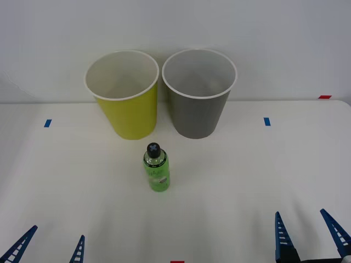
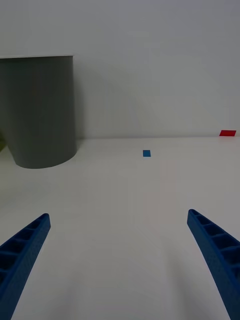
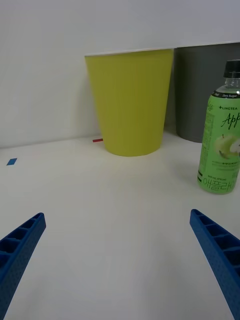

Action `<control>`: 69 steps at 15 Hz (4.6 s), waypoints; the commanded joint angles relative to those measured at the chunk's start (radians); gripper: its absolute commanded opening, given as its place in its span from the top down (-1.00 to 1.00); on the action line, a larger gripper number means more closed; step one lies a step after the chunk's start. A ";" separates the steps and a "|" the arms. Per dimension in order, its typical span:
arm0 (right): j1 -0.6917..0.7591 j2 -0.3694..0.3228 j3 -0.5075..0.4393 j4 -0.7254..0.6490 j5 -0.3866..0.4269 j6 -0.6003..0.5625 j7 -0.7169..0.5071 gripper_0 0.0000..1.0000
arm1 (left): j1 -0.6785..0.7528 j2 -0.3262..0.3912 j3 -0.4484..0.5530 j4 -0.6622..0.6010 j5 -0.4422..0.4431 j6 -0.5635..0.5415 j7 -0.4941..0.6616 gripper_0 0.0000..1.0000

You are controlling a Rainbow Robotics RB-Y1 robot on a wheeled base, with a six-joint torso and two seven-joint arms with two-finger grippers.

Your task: Put cans in the gray bin and PET bottles in the light green bin.

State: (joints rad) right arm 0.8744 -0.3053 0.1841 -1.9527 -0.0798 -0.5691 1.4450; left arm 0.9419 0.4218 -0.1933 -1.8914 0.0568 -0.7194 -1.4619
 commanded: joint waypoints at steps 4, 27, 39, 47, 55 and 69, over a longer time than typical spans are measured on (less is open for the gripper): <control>0.000 0.000 0.000 0.000 0.000 0.000 0.000 -0.90 | 0.000 0.000 0.000 0.000 0.000 0.000 0.000 -1.00; 0.000 0.000 0.000 0.000 0.000 0.000 0.000 -0.90 | 0.000 0.000 0.000 0.000 0.000 0.000 0.000 -1.00; 0.000 0.000 0.000 0.000 0.000 0.000 0.000 -0.90 | 0.000 0.000 0.000 0.000 0.000 0.000 0.000 -1.00; 0.000 0.000 0.000 0.000 0.000 0.000 0.000 -0.90 | 0.000 0.000 0.000 0.000 0.000 0.000 0.000 -1.00; 0.000 0.000 0.000 0.000 0.000 0.000 0.000 -0.90 | -0.072 0.043 -0.008 0.086 -0.012 -0.048 0.003 -1.00; 0.000 0.000 0.000 0.000 0.000 0.000 0.000 -0.90 | -0.499 0.265 -0.252 0.249 0.055 -0.003 0.005 -1.00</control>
State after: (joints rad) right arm 0.8743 -0.3053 0.1841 -1.9527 -0.0798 -0.5691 1.4450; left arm 0.4633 0.6884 -0.4276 -1.6452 0.0978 -0.7384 -1.4579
